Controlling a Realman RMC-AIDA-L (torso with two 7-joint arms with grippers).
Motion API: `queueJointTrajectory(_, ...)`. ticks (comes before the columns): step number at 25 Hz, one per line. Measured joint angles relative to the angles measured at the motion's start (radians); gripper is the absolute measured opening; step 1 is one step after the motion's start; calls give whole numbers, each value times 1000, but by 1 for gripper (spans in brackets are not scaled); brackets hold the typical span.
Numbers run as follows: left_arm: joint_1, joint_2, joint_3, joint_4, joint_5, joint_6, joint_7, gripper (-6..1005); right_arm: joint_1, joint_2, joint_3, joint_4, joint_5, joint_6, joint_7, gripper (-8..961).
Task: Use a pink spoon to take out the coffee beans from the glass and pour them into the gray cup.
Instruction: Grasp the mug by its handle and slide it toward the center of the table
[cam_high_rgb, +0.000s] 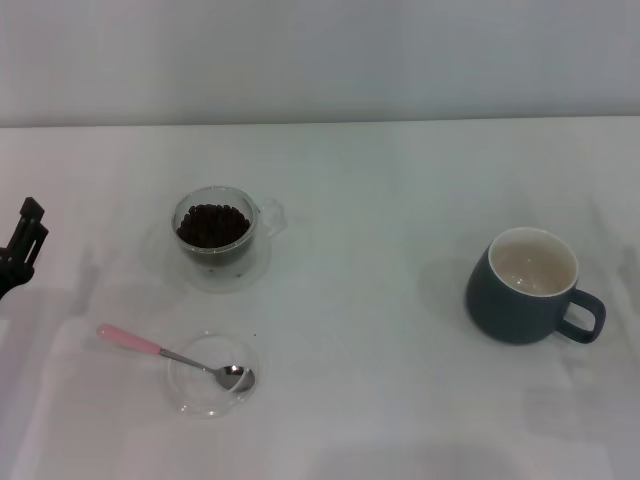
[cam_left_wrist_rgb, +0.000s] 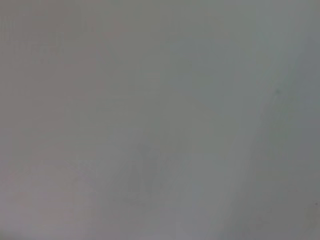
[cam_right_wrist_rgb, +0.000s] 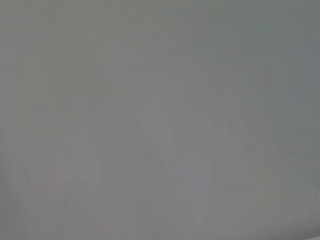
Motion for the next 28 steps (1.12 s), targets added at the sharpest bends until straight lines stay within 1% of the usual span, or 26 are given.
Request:
queueJointTrajectory(7, -19, 1, -2, -1, -1, -1, -10, 693, -8, 0, -14, 2, 0, -10, 0, 856)
queueJointTrajectory(12, -27, 1, -1, -3, -1, -1, -11, 692, -9, 0, -81, 9, 0, -72, 1, 848)
queueJointTrajectory(17, -35, 0, -2, -4, -6, 3, -11, 692, -25, -3, -210, -1, 0, -199, 60, 840)
queueJointTrajectory(22, -45, 2, -4, 0, -7, 7, -11, 692, -60, -5, -405, -91, -1, -297, 188, 833)
queueJointTrajectory(26, -60, 2, -5, 6, -8, 8, -11, 691, -104, -6, -561, -179, 0, -308, 336, 827)
queueJointTrajectory(28, -71, 4, -5, 7, -8, 8, -11, 691, -117, -6, -609, -194, 0, -286, 367, 824)
